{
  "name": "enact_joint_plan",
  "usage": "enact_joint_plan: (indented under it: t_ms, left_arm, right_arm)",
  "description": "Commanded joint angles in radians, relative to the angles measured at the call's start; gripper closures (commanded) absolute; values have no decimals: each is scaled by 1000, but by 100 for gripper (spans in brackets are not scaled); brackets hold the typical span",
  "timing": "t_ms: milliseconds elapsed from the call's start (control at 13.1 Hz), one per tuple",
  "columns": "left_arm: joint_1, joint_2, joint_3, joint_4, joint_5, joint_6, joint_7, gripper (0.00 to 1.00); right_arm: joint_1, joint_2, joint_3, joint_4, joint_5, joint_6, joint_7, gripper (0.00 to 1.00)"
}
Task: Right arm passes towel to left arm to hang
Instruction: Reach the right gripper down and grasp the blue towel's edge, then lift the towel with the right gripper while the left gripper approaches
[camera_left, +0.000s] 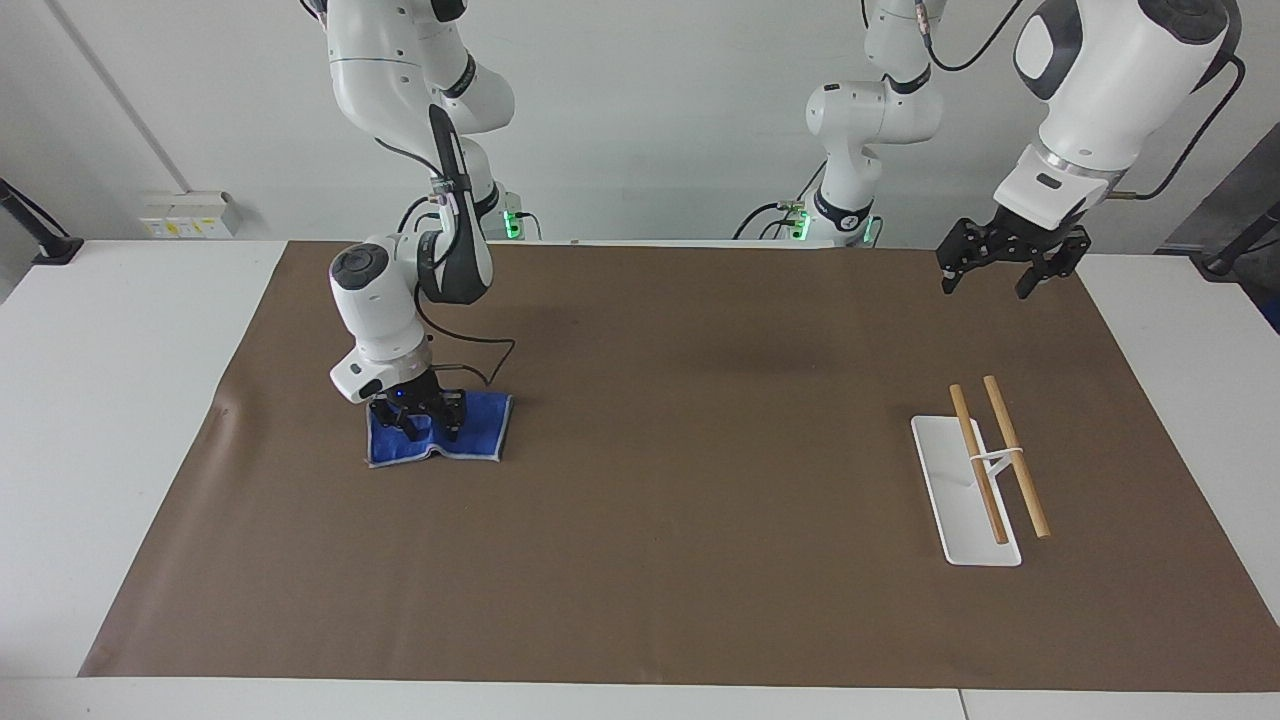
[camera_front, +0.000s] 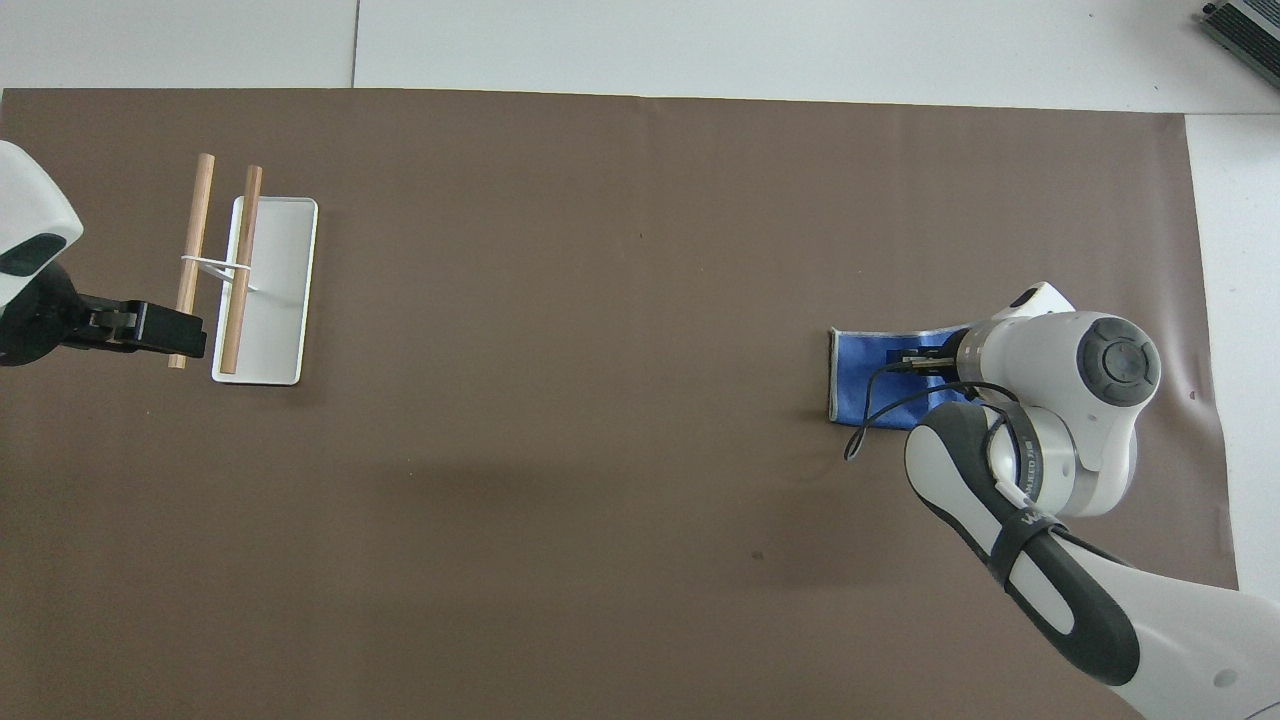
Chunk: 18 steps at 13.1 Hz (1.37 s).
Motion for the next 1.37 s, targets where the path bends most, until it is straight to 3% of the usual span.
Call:
enact_joint_plan:
  t_ms: [0, 228, 685, 990, 1294]
  left_arm:
    - [6, -21, -7, -19, 23, -8, -13, 0]
    - [6, -21, -7, -19, 23, -8, -13, 0]
    - [6, -21, -7, -19, 23, -8, -13, 0]
    - [6, -21, -7, -19, 23, -8, -13, 0]
    - [6, -23, -7, -19, 23, -16, -13, 0]
  right_arm:
    - [-3, -4, 4, -20, 25, 14, -31, 100]
    - [-1, -7, 25, 14, 24, -17, -23, 100]
    - [-1, -84, 70, 218, 177, -249, -21, 100]
    - [-1, -85, 111, 322, 433, -297, -18, 100]
    - [0, -108, 159, 350, 924, -294, -3, 100]
